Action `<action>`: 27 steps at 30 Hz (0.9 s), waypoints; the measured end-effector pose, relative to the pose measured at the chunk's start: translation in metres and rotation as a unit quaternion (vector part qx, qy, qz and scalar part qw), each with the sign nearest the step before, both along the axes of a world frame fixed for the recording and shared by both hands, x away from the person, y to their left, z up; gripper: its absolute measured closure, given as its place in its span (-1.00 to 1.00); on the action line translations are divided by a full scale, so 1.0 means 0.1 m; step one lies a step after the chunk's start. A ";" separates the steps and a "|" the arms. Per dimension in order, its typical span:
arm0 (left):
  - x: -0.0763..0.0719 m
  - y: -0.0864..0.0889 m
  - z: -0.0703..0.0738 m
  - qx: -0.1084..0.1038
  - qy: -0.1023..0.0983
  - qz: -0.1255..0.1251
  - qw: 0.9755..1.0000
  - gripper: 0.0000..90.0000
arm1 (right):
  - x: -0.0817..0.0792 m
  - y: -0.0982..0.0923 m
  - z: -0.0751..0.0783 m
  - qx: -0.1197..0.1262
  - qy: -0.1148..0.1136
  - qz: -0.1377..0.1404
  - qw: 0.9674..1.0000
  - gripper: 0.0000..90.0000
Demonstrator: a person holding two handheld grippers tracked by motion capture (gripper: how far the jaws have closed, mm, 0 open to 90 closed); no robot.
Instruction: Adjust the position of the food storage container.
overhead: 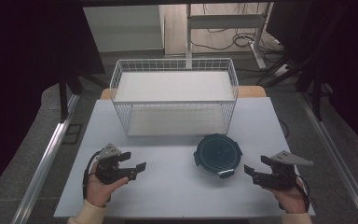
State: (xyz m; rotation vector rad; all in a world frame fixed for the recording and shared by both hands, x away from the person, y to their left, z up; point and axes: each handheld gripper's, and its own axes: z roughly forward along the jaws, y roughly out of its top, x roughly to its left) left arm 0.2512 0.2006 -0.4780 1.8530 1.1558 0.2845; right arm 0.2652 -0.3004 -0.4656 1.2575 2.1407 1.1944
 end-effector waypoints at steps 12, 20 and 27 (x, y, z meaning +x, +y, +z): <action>-0.02 -0.01 0.01 0.005 -0.002 -0.004 1.000 -0.51 | 0.02 -0.08 0.03 -0.023 0.022 -0.024 0.999 -0.47; -0.03 -0.03 -0.01 0.004 0.003 -0.012 1.000 -0.51 | 0.03 -0.10 0.04 -0.012 0.026 -0.031 0.999 -0.41; -0.02 -0.03 -0.04 0.003 0.013 -0.012 1.000 -0.50 | 0.07 -0.12 0.06 -0.007 0.033 -0.032 0.999 -0.36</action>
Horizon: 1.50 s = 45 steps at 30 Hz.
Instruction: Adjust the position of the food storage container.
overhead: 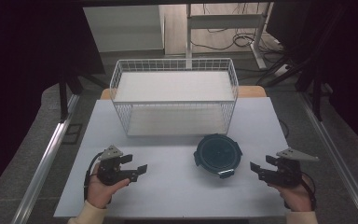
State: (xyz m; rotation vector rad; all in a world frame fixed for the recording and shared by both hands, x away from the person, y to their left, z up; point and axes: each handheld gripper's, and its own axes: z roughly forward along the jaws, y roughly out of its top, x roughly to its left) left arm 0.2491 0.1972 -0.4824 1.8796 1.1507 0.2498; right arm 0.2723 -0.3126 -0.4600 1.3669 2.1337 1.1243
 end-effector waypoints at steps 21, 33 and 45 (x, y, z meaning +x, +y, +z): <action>0.02 0.01 -0.05 -0.004 0.018 0.006 1.000 -0.51 | 0.37 0.16 0.15 -0.035 0.040 0.002 0.999 0.03; 0.02 0.03 -0.04 -0.002 0.018 0.014 1.000 -0.52 | 0.67 0.40 0.32 -0.102 0.043 0.008 0.994 0.83; 0.00 0.00 -0.04 0.004 0.015 0.010 1.000 -0.52 | 0.84 0.42 0.08 -0.130 0.075 0.015 0.989 1.00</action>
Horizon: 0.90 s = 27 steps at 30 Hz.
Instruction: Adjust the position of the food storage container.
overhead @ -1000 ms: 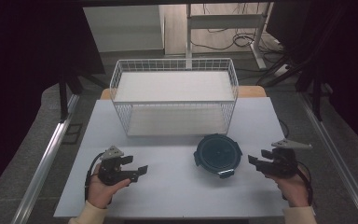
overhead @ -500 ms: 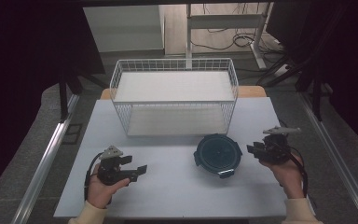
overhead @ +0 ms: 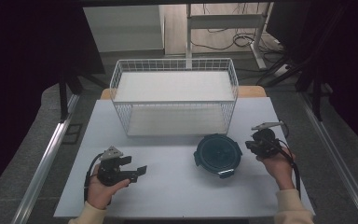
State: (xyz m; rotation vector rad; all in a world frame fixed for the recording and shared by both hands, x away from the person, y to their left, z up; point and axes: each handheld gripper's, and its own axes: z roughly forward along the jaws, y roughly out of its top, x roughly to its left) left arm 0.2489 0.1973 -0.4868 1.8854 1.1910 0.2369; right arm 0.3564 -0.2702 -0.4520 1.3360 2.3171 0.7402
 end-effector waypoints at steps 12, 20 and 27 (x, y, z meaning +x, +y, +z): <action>0.00 0.01 0.00 0.000 -0.002 -0.005 1.000 -0.53 | -0.01 0.14 -0.15 -0.021 0.026 0.029 0.999 1.00; 0.00 0.00 -0.01 0.003 -0.002 -0.004 1.000 -0.53 | -0.05 0.11 -0.17 -0.021 0.033 0.027 0.999 1.00; 0.00 -0.01 0.00 0.003 -0.013 -0.001 1.000 -0.51 | -0.06 0.12 -0.18 -0.021 0.038 0.024 0.999 1.00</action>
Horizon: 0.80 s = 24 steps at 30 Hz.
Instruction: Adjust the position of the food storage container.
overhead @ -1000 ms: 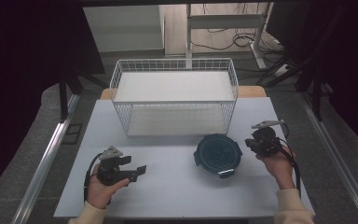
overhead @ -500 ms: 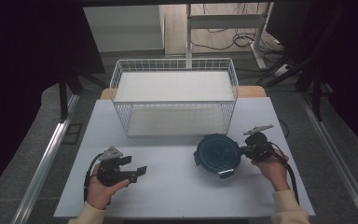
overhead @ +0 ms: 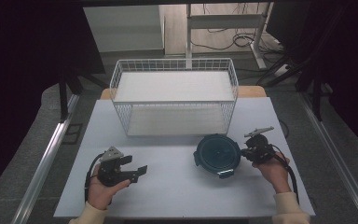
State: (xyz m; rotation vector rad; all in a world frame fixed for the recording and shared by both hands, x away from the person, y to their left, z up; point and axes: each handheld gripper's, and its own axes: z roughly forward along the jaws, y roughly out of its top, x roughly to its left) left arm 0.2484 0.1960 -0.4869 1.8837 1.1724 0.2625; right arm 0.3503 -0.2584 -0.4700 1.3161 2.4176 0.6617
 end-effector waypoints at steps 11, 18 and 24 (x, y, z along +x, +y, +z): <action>0.01 0.01 -0.01 0.001 0.003 0.001 1.000 -0.51 | -0.04 0.06 0.00 0.027 -0.001 0.016 0.999 1.00; 0.02 0.01 -0.02 0.000 0.006 0.002 1.000 -0.51 | -0.04 0.12 0.00 0.026 -0.007 0.022 0.999 1.00; 0.02 0.01 -0.03 0.001 0.007 0.002 1.000 -0.51 | -0.05 0.21 -0.01 0.030 -0.004 0.038 0.999 1.00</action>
